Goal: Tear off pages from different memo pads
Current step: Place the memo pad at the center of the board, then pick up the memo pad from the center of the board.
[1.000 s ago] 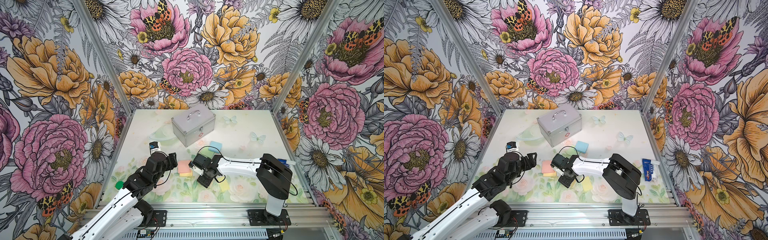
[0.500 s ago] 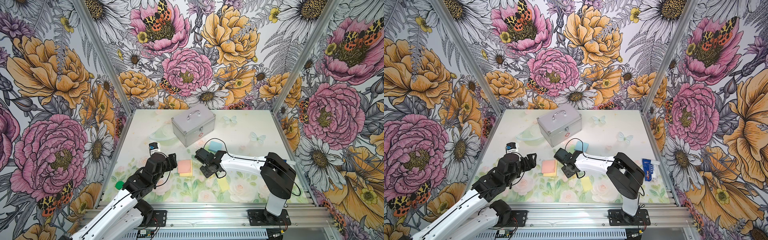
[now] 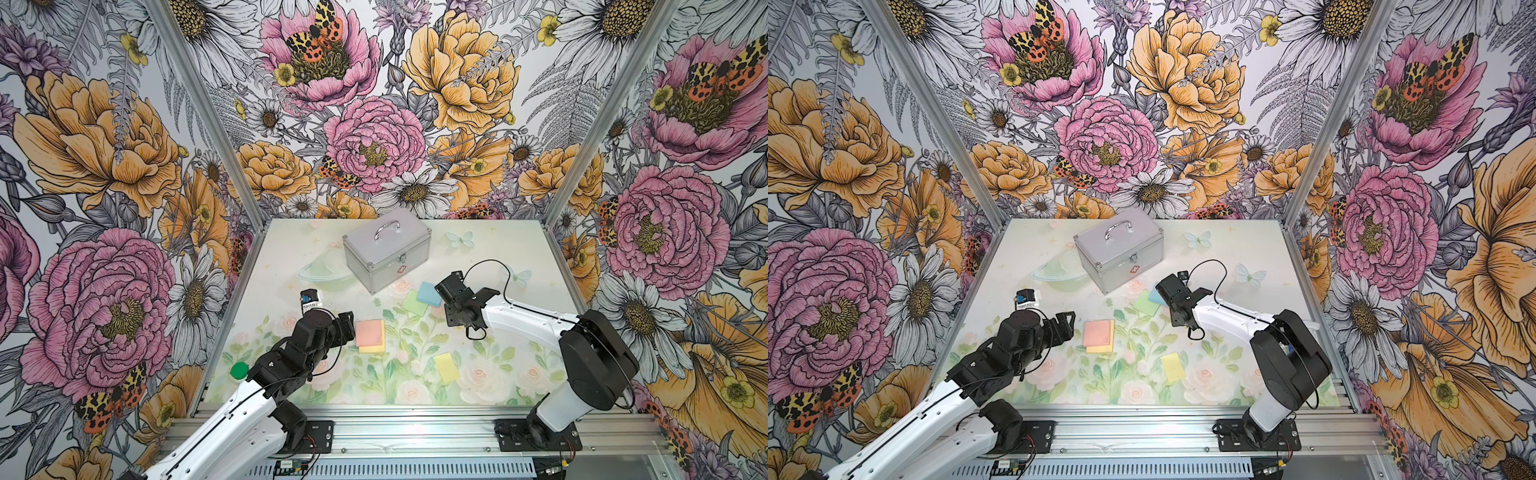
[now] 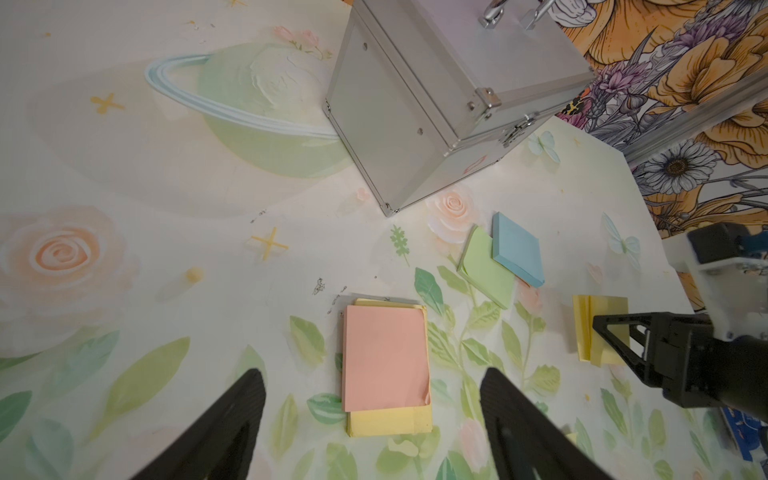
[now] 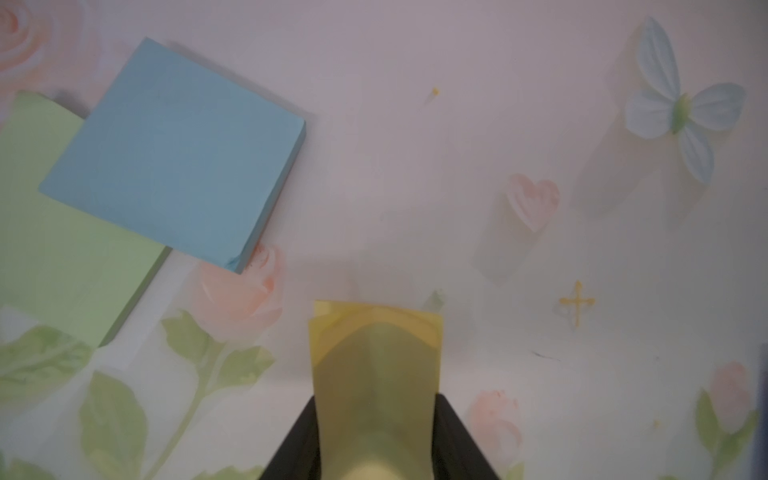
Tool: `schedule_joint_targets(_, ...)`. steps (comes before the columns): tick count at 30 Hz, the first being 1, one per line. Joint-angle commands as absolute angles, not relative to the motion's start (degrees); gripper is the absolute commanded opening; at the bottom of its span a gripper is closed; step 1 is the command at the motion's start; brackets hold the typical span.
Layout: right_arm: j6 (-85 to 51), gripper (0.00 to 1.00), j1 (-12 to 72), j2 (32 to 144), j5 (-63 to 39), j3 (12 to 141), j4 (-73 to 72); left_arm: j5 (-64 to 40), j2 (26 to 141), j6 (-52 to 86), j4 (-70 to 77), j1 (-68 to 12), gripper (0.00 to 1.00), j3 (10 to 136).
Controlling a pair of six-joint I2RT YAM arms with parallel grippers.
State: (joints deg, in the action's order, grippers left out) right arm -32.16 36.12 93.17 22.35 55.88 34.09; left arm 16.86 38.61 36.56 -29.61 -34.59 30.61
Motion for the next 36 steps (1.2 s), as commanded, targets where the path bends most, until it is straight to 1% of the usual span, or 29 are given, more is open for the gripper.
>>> schedule_joint_targets(1, -35.3, 0.44, 35.1, 95.3, 21.6, 54.2, 31.1, 15.1, 38.6, 35.9, -27.2, -34.0, 0.84, 29.9)
schedule_joint_targets(6, -35.8, 0.65, 34.5, 96.7, 18.5, 54.7, 30.3, 14.8, 38.6, 35.5, -26.5, -33.9, 0.84, 29.8)
schedule_joint_targets(11, -31.8, 0.77, 34.4, 93.0, 16.7, 58.4, 34.8, 14.6, 38.4, 35.4, -26.3, -34.0, 0.84, 29.8)
schedule_joint_targets(13, -27.5, 0.82, 34.4, 91.9, 15.6, 61.4, 37.2, 14.6, 38.3, 35.3, -26.1, -34.0, 0.84, 29.7)
schedule_joint_targets(15, -20.7, 0.82, 34.0, 92.5, 11.9, 64.8, 37.8, 14.6, 38.2, 35.2, -26.0, -34.0, 0.84, 29.7)
schedule_joint_targets(18, -7.3, 0.80, 33.4, 98.1, 6.7, 72.9, 39.8, 14.6, 38.1, 35.0, -25.4, -33.9, 0.84, 29.5)
schedule_joint_targets(21, 4.6, 0.77, 33.2, 104.7, 6.2, 79.0, 40.2, 14.4, 37.9, 34.9, -24.6, -33.9, 0.84, 29.1)
schedule_joint_targets(23, 10.9, 0.77, 33.0, 107.8, 4.0, 80.9, 40.2, 14.4, 37.4, 34.8, -24.4, -34.0, 0.84, 29.0)
schedule_joint_targets(26, 16.3, 0.76, 32.7, 111.0, 1.0, 83.4, 40.3, 14.2, 36.3, 34.7, -23.9, -33.9, 0.84, 28.4)
schedule_joint_targets(30, 21.2, 0.74, 31.8, 113.7, 2.7, 85.6, 40.3, 13.9, 35.1, 34.8, -23.3, -34.0, 0.84, 27.6)
schedule_joint_targets(36, 26.9, 0.72, 31.0, 114.7, 4.9, 83.2, 41.1, 13.5, 34.6, 35.0, -22.8, -33.8, 0.84, 27.2)
